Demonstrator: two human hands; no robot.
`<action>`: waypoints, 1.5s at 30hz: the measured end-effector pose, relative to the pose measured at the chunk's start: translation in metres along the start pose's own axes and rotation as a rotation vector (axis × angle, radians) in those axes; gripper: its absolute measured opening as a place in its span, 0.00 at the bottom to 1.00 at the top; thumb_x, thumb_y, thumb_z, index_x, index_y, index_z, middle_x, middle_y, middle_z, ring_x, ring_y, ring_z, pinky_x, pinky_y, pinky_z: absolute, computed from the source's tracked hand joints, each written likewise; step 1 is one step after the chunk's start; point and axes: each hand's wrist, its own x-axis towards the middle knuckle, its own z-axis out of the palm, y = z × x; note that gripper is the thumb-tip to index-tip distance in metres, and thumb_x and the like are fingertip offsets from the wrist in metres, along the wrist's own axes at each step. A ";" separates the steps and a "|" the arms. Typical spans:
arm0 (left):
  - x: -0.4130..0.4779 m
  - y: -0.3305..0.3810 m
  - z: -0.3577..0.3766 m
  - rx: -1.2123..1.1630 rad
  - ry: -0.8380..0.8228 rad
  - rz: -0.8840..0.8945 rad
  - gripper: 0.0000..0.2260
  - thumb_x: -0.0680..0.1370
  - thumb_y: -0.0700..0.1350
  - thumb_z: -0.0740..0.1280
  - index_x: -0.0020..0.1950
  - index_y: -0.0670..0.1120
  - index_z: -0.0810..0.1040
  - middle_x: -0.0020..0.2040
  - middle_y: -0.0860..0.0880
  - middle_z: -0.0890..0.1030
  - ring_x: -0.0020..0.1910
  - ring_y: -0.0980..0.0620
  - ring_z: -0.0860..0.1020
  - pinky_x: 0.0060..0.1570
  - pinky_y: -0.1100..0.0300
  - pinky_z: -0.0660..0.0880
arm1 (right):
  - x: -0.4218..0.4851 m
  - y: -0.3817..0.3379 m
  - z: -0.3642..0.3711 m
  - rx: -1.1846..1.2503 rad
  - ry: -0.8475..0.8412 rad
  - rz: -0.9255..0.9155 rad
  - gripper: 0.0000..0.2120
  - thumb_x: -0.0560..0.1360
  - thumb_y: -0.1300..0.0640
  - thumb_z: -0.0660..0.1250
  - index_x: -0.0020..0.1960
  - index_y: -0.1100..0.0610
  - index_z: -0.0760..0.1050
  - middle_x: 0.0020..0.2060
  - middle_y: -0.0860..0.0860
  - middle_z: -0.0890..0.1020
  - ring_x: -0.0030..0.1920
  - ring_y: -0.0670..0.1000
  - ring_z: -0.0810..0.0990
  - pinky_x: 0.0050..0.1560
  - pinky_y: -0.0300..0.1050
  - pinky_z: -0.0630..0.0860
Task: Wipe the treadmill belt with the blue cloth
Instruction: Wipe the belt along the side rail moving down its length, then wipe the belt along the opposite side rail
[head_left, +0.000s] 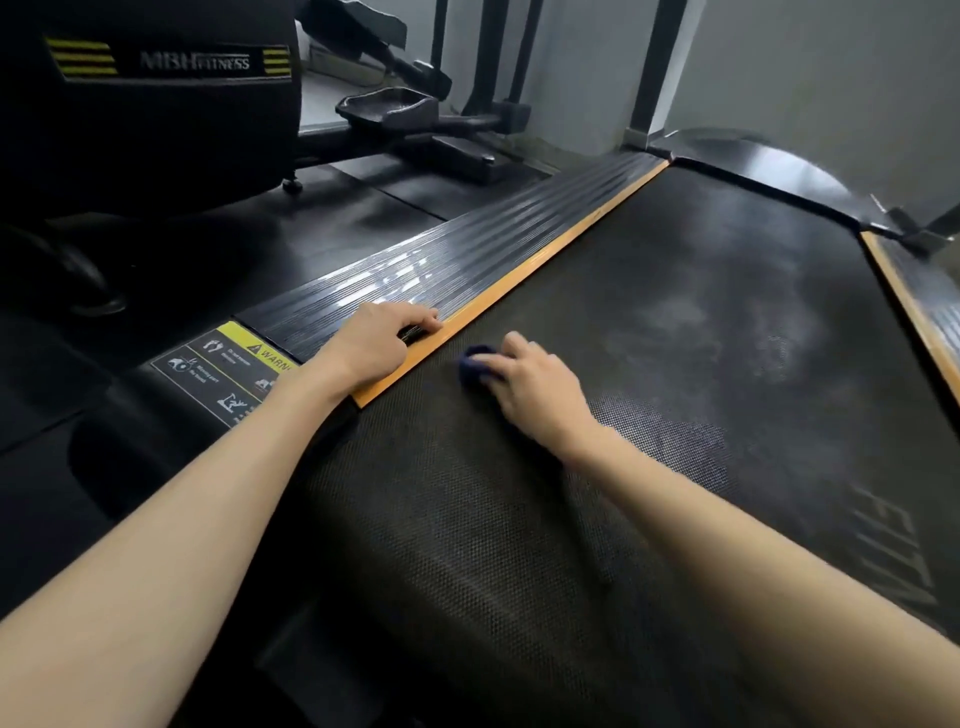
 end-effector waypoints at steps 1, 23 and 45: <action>0.000 0.000 0.001 -0.011 -0.008 -0.002 0.29 0.69 0.24 0.55 0.61 0.47 0.78 0.66 0.50 0.75 0.68 0.50 0.69 0.71 0.55 0.61 | 0.013 0.015 0.004 -0.006 0.003 0.165 0.14 0.79 0.52 0.59 0.61 0.48 0.77 0.50 0.54 0.73 0.51 0.58 0.76 0.47 0.51 0.75; 0.029 0.117 0.058 -0.007 -0.179 -0.024 0.22 0.73 0.31 0.53 0.62 0.45 0.76 0.63 0.47 0.76 0.65 0.50 0.72 0.64 0.61 0.66 | -0.050 0.112 -0.034 -0.213 -0.121 0.502 0.15 0.81 0.52 0.55 0.65 0.44 0.73 0.54 0.52 0.71 0.52 0.58 0.78 0.44 0.49 0.72; 0.095 0.225 0.274 0.191 -0.112 0.314 0.18 0.79 0.39 0.57 0.70 0.42 0.67 0.71 0.42 0.64 0.66 0.42 0.65 0.65 0.56 0.60 | -0.156 0.295 -0.120 -0.047 -0.077 1.047 0.17 0.80 0.55 0.51 0.60 0.58 0.76 0.61 0.59 0.70 0.62 0.60 0.68 0.61 0.52 0.65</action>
